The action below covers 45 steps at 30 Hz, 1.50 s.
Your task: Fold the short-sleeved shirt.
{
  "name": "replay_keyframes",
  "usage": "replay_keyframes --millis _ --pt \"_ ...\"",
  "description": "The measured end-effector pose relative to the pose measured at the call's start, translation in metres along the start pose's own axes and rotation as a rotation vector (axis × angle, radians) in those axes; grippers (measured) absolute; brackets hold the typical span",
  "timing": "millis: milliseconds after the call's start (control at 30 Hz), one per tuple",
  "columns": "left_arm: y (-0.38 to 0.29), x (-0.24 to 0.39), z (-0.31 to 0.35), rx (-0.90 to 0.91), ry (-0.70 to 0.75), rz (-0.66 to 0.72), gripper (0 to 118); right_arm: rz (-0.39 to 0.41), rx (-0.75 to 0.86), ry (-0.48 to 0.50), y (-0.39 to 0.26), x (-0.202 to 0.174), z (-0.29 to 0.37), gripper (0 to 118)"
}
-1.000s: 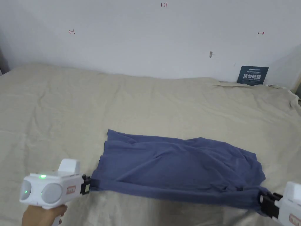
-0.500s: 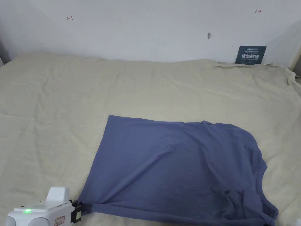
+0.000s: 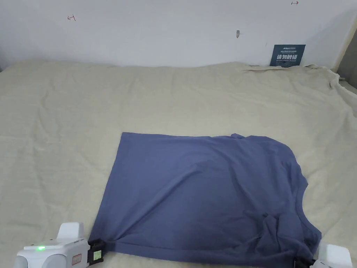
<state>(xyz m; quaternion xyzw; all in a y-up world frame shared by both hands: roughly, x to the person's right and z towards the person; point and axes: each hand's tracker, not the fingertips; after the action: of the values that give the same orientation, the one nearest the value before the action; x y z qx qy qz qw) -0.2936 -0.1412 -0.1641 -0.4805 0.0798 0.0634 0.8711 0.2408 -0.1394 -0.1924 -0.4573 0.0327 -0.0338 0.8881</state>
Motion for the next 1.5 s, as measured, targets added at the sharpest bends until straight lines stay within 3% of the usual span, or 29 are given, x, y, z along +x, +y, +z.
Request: replay_keyframes --millis 33,100,133,167,400,467,500,533,567,600,633,667,933,1067,1100,1133,1167,1233,1267,1400,1433,1500 --pt "0.001 0.001 0.004 0.007 0.008 -0.006 105 0.013 0.022 -0.004 0.004 -0.003 0.008 85" --pt "0.005 0.002 0.011 0.052 0.018 0.003 109 0.033 0.088 0.007 0.016 -0.005 0.024 92" --pt "0.009 0.003 0.018 0.081 0.009 0.012 116 0.035 0.122 0.006 0.021 -0.003 0.031 105" --pt "0.013 0.003 0.026 0.137 0.026 0.005 117 0.037 0.161 0.003 0.026 -0.003 0.04 111" --pt "0.033 0.019 0.06 0.277 -0.011 0.041 117 0.041 0.345 0.006 0.056 -0.018 0.088 111" --pt "0.033 0.025 0.065 0.34 -0.004 0.031 107 0.042 0.387 0.012 0.057 -0.02 0.092 107" --pt "0.033 0.027 0.066 0.37 -0.005 0.031 93 0.045 0.389 0.002 0.058 -0.022 0.094 102" --pt "0.032 0.028 0.068 0.386 -0.013 0.019 74 0.051 0.395 -0.002 0.058 -0.024 0.095 88" --pt "0.032 0.029 0.068 0.383 -0.032 0.019 41 0.055 0.409 -0.007 0.058 -0.026 0.097 58" --pt "0.032 0.028 0.067 0.372 -0.042 0.017 22 0.055 0.42 -0.013 0.057 -0.027 0.098 34" --pt "0.032 0.029 0.067 0.365 -0.044 0.026 11 0.054 0.423 -0.008 0.057 -0.028 0.098 14" --pt "0.032 0.029 0.068 0.362 -0.045 0.037 0 0.052 0.429 0.004 0.057 -0.024 0.095 3" --pt "0.026 0.017 0.059 0.19 -0.042 0.047 0 0.042 0.446 0.003 0.054 -0.026 0.099 0" --pt "0.016 0.008 0.039 0.058 0.001 0.048 26 0.034 0.434 0.007 0.052 -0.023 0.098 0" --pt "0.014 0.007 0.034 0.033 0.007 0.048 26 0.034 0.431 0.006 0.051 -0.022 0.097 0" --pt "0.011 0.006 0.031 0.006 0.018 0.05 47 0.032 0.428 0.005 0.05 -0.022 0.097 0" --pt "0.008 0.006 0.028 0.007 0.026 0.053 77 0.03 0.425 0.004 0.048 -0.021 0.096 0" --pt "0.004 0.007 0.021 0.001 0.043 0.047 100 0.024 0.417 0.004 0.046 -0.019 0.096 0" --pt "0.001 0.007 0.018 -0.001 0.053 0.041 103 0.021 0.412 0.004 0.045 -0.018 0.096 0" --pt "-0.004 0.008 -0.004 -0.073 0.08 0.019 99 0.01 0.396 0.002 0.041 -0.02 0.098 0" --pt "-0.006 0.007 -0.008 -0.087 0.073 0.018 90 0.009 0.394 0.0 0.04 -0.019 0.098 0" --pt "-0.008 0.006 -0.012 -0.108 0.049 0.019 45 0.006 0.391 -0.003 0.04 -0.019 0.1 0"
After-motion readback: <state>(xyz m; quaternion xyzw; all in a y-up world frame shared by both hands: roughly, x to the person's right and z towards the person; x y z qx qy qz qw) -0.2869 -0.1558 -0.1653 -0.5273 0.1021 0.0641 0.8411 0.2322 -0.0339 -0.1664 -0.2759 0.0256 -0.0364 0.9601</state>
